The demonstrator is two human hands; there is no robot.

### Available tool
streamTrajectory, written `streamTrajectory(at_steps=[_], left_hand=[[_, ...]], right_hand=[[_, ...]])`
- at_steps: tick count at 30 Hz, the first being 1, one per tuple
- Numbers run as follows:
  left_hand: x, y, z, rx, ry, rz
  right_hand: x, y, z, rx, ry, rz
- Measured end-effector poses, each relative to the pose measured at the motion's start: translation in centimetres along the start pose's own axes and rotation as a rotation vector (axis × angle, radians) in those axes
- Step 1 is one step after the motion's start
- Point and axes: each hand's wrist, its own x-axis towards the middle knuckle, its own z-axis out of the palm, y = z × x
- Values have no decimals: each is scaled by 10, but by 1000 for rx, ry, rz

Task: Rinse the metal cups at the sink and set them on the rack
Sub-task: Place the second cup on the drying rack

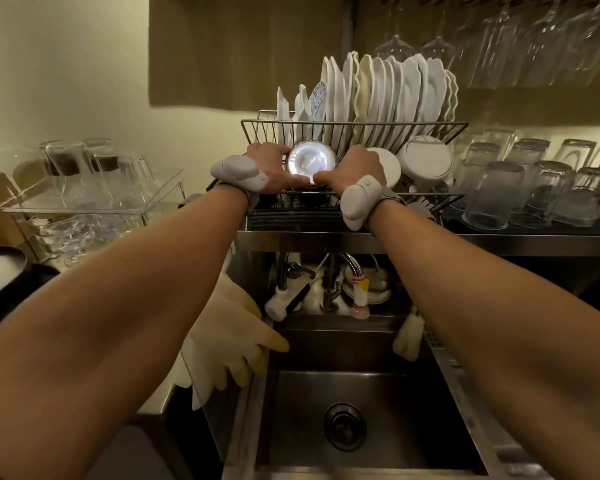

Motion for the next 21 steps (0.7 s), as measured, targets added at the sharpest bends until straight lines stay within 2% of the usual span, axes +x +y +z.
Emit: streamTrajectory(at_steps=[5,8,10,16,21], left_hand=[[4,-3,6,14,37,-45],[6,-12,8,-24,143,-177],[7,-21,10,-59,148,-245],[7,-25,12,-135,123,-229],[6,-26,18,-36,111,-233]], right_hand=[[2,-4,-2,-54,119,-40],[3,-4,-1,18,62,-134],[1,-3,1,-42,23,-189],[-2,-5,3,-147,49,-223],[-1,-4,10,-95,22,-234]])
